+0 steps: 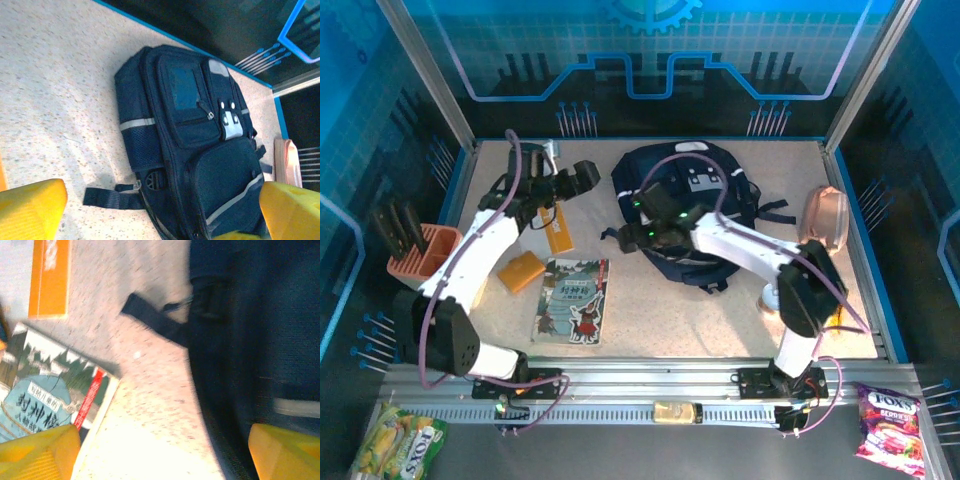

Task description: Pack books, pencil case, and school supplies into a backpack

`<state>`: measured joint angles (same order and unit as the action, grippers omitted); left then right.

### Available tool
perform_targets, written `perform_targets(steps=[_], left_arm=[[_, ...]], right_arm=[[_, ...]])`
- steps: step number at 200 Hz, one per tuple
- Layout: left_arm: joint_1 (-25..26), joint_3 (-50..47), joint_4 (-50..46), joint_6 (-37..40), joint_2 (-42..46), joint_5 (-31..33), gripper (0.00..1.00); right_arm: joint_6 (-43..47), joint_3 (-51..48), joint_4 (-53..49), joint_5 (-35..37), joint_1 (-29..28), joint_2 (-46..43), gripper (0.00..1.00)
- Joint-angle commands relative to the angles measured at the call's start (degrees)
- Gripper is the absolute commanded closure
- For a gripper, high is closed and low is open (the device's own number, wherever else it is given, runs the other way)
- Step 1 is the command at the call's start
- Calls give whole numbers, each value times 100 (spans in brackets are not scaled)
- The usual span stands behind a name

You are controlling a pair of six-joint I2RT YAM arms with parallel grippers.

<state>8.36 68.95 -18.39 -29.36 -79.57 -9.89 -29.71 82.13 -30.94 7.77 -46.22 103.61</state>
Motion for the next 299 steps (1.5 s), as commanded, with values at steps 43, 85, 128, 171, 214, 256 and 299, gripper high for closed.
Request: perform_targets(steps=[43, 85, 128, 171, 214, 256, 299], left_arm=[[-639, -441, -304, 177, 722, -121, 1], [-759, -496, -295, 182, 750, -205, 1], [-818, -575, -232, 151, 750, -241, 1], [-836, -645, -193, 51, 741, -238, 1], [-836, -1041, -154, -221, 911, -227, 1], [-836, -1708, -486, -436, 1155, -75, 1], [-828, -2572, -581, -716, 1393, -380, 3]], right_arm=[[833, 1703, -1010, 462, -1035, 1697, 12], [1091, 2631, -1711, 533, -1312, 2559, 12], [1407, 2702, -2016, 584, -1365, 2835, 13], [1577, 2029, -1855, 832, -1133, 2632, 14], [1124, 1885, -1588, 1084, -651, 2567, 16], [694, 1792, -1178, 760, -465, 2159, 17], [-74, 1026, -410, -277, -320, 1460, 25]])
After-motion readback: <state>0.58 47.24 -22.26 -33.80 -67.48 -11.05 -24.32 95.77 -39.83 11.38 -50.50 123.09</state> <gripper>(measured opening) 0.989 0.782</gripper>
